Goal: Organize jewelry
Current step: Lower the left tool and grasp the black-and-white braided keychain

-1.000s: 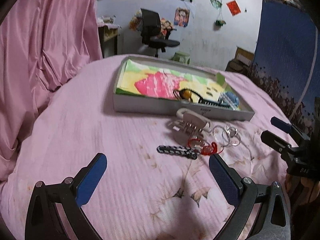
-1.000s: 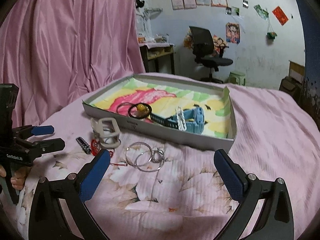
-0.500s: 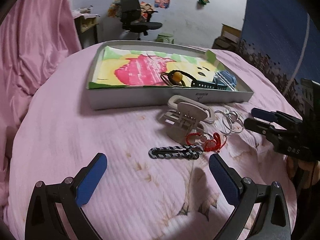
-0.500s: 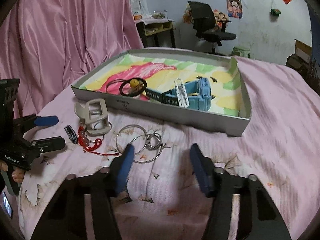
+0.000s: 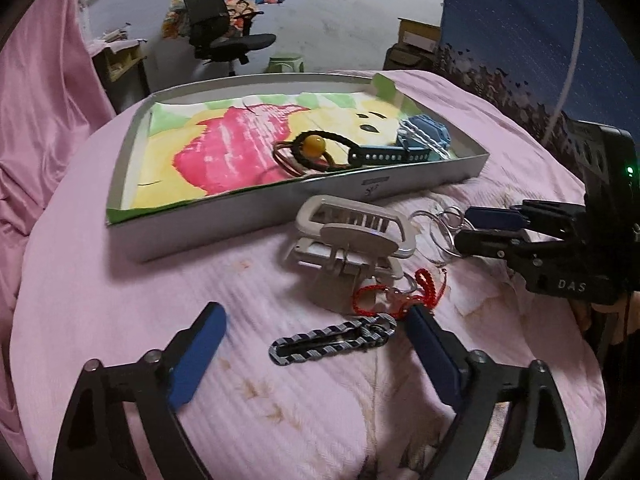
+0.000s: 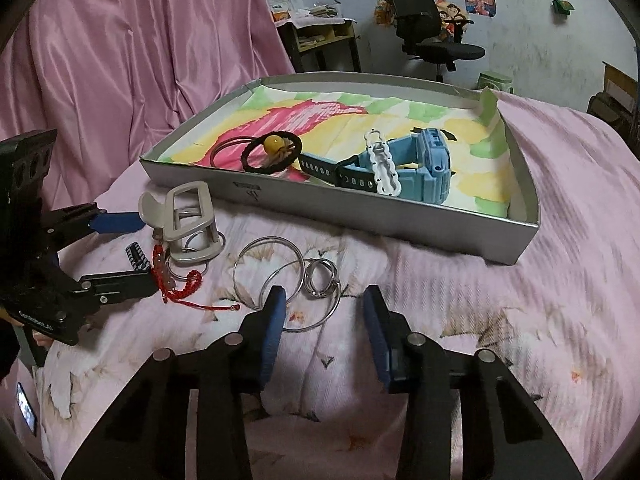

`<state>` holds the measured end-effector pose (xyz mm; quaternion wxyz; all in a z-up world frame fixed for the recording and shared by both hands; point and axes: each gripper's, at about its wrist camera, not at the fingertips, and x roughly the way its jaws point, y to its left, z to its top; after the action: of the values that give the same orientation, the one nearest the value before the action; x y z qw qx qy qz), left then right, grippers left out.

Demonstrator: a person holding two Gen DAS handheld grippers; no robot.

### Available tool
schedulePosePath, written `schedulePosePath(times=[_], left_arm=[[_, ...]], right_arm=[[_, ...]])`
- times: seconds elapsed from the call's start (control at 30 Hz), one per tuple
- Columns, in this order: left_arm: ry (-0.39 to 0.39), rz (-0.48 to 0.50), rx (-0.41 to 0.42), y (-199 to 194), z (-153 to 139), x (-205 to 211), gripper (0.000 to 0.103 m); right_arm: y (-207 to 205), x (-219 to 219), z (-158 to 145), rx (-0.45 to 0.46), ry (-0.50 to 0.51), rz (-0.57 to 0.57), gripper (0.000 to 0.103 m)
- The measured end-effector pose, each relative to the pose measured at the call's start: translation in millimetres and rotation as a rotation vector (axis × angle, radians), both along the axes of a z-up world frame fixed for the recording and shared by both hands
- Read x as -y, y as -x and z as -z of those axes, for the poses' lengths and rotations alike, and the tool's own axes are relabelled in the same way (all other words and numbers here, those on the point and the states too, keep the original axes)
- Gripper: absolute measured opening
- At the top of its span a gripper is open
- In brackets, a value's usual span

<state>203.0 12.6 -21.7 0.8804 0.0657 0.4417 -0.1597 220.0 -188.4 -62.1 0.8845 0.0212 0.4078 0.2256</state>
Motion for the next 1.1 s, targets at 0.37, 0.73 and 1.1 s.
schedulePosePath(times=[0.37, 0.73, 1.1], left_arm=[[0.06, 0.072, -0.022, 16.4, -0.2, 4.2, 0.058], [0.118, 0.033, -0.057, 34.5, 0.8, 11.7, 0.026], [0.217, -0.073, -0.073, 52.0, 6.8, 20.1, 0.013]], right_arm=[[1.3, 2.6, 0.9, -0.002, -0.014, -0.013, 0.017], [10.3, 3.5, 0.0, 0.003, -0.031, -0.029, 0.009], [22.2, -3.9, -0.8, 0.007, -0.018, -0.067, 0.003]])
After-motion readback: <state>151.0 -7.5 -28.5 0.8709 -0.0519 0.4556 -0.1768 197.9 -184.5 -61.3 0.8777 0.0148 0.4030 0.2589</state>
